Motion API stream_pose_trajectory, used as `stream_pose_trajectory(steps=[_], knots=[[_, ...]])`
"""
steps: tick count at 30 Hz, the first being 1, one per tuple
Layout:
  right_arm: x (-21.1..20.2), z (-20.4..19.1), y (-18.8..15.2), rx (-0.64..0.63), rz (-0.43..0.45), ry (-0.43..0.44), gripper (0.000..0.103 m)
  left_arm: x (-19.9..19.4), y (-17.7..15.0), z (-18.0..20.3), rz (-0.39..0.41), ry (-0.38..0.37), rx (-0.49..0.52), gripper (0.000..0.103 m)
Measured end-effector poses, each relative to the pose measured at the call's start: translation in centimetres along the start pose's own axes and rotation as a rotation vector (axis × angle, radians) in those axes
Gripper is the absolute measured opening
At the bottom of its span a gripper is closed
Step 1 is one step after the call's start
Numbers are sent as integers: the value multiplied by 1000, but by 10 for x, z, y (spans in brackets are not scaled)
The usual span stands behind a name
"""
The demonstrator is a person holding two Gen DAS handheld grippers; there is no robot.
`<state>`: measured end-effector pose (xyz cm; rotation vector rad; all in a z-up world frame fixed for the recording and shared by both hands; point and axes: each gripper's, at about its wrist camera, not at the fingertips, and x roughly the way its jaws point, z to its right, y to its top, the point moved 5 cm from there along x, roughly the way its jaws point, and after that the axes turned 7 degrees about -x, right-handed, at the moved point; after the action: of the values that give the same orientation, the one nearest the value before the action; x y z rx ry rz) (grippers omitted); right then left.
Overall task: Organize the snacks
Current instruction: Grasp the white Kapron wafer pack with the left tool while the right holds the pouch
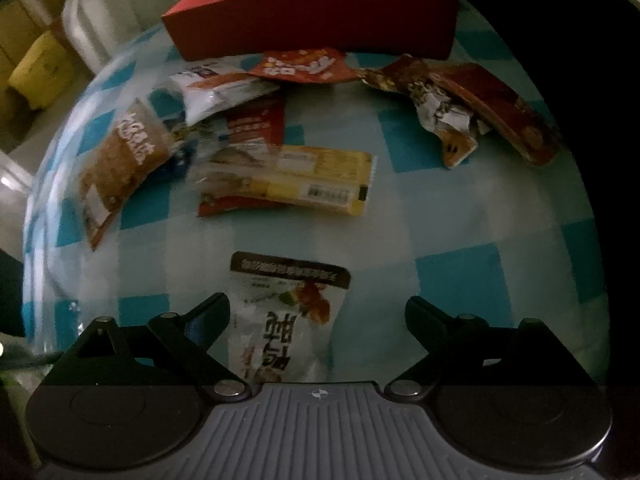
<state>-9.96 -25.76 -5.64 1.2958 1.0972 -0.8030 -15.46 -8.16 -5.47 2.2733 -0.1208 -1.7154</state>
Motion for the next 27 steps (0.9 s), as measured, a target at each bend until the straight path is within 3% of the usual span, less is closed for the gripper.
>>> stream_pose_trajectory(steps=[2, 4, 8, 12, 19, 20, 24, 27], knots=[[-2, 0, -2, 2, 1, 5, 98, 6, 0, 6, -32, -59, 99, 54], [-3, 2, -3, 9, 0, 7, 98, 16, 1, 12, -57, -119, 129, 54], [-3, 6, -4, 26, -1, 11, 99, 41, 5, 28, -88, -220, 99, 53], [1, 5, 0, 30, -6, 31, 99, 52, 4, 32, -105, -245, 92, 53], [3, 1, 13, 27, 11, 66, 101, 65, 8, 18, -116, -237, 22, 54], [3, 1, 13, 29, 11, 69, 101, 65, 10, 14, -109, -227, 0, 61], [4, 1, 12, 32, 10, 73, 101, 58, 17, -16, -44, -87, -49, 69], [4, 0, 13, 31, 11, 75, 101, 59, 22, -44, -20, -5, -141, 72]])
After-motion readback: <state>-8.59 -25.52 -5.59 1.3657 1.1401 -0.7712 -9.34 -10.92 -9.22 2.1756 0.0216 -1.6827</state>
